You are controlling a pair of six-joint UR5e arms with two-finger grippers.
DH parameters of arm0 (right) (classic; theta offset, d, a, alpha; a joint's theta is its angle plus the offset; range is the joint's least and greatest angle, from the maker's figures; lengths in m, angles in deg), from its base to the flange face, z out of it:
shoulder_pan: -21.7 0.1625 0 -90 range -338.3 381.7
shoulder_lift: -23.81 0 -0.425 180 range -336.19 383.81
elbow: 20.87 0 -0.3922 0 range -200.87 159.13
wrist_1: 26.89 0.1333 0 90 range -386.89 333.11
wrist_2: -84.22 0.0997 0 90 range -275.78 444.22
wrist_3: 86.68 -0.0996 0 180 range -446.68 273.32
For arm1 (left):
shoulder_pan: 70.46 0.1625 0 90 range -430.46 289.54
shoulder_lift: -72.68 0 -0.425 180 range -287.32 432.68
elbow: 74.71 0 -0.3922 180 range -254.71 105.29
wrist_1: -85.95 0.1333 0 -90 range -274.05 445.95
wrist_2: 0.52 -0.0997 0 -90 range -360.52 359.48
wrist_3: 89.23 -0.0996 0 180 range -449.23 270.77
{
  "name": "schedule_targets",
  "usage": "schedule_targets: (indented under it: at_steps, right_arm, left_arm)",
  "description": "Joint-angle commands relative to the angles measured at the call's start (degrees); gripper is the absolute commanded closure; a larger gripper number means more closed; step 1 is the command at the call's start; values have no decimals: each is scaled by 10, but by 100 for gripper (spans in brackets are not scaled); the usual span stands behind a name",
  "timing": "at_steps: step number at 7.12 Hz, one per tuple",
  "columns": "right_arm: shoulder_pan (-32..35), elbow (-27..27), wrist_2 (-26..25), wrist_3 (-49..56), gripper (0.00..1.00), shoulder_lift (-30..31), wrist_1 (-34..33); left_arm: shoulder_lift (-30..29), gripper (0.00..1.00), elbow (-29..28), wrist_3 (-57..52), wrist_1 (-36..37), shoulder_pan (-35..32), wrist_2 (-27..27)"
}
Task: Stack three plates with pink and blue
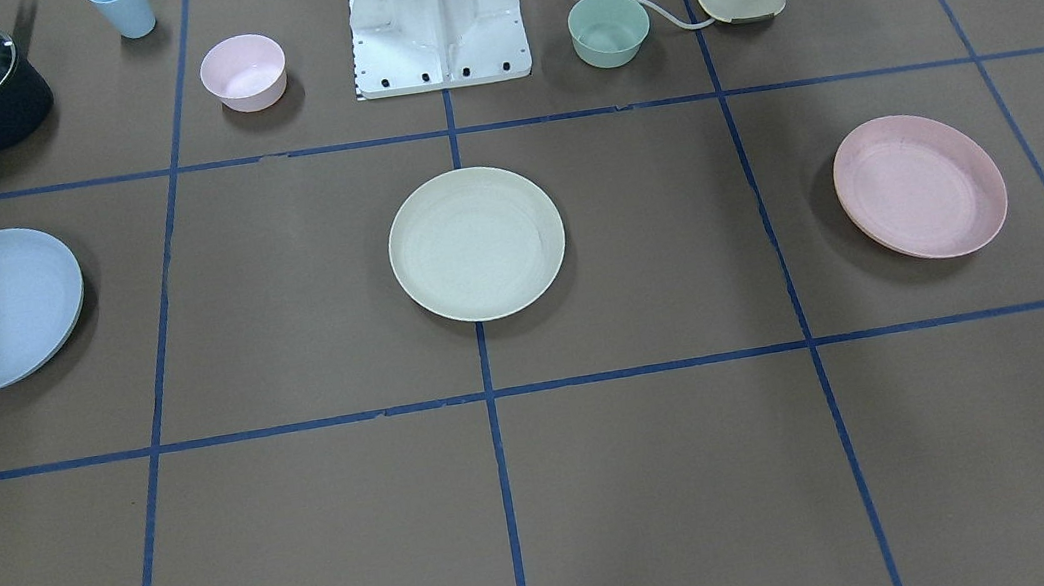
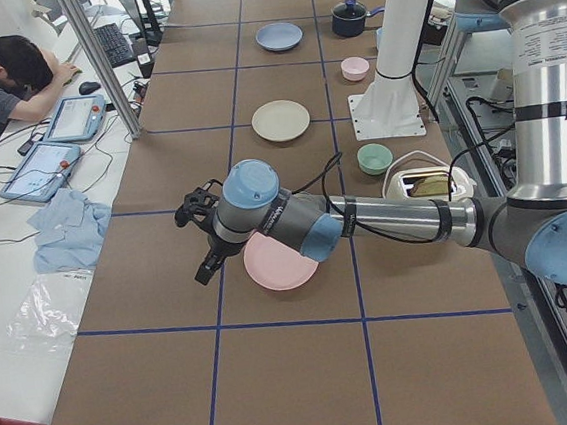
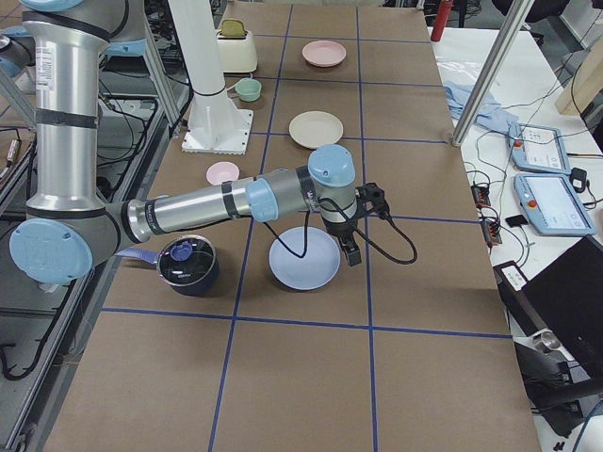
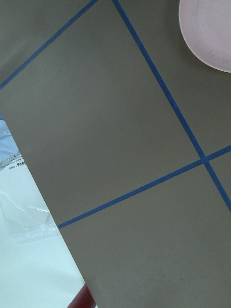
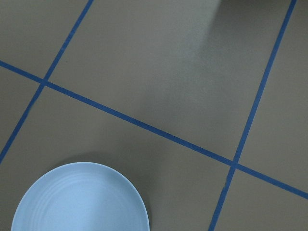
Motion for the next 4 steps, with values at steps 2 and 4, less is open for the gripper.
schedule_targets:
  at_steps: [2, 4]
  right_arm:
    - [-74, -5, -23, -153, 0, 3, 86]
    - [-87, -6, -31, -175, 0, 4, 104]
  left_arm:
    - [26, 0, -61, 44, -69, 38, -4]
    - [74, 0, -131, 187, -293, 94, -7]
